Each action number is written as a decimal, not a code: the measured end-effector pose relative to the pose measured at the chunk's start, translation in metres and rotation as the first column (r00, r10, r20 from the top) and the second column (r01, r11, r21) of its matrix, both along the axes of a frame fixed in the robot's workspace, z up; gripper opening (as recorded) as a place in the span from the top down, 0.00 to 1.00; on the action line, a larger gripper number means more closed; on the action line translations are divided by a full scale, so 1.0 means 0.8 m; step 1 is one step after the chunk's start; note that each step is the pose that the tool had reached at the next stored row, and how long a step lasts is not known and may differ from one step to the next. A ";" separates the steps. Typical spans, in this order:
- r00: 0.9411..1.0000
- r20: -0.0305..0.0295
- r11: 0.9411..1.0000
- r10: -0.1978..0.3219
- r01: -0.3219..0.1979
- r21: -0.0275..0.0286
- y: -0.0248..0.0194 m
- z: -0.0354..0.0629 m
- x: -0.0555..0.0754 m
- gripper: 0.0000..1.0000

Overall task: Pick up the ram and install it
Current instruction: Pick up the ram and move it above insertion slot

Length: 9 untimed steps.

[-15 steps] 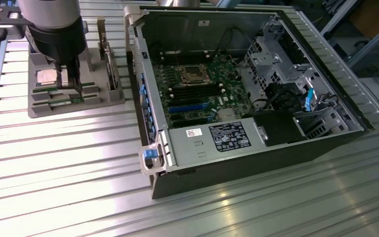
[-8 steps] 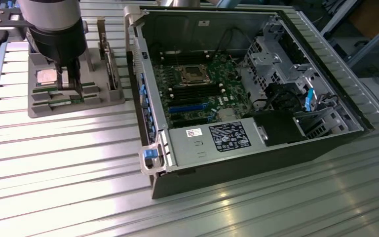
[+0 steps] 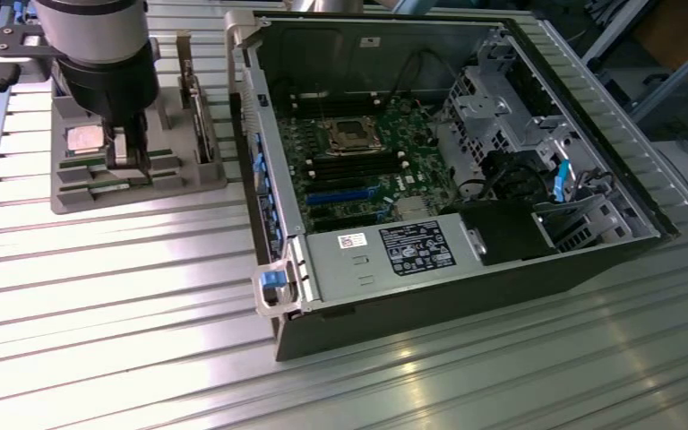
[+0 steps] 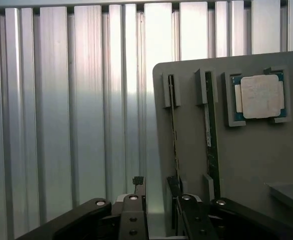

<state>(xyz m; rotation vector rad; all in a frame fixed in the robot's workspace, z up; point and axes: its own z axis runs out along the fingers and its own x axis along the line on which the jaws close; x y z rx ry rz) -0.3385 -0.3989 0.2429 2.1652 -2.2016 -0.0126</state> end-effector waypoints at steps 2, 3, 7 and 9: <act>1.000 0.000 1.000 0.000 0.000 -0.001 0.0000 -0.002 0.000 0.70; 1.000 0.000 1.000 0.000 0.000 -0.002 0.0000 -0.002 0.000 0.70; 1.000 0.000 1.000 0.000 0.000 -0.005 0.0000 -0.008 -0.001 0.70; 1.000 0.000 1.000 0.000 0.000 -0.007 0.0009 -0.010 -0.005 0.70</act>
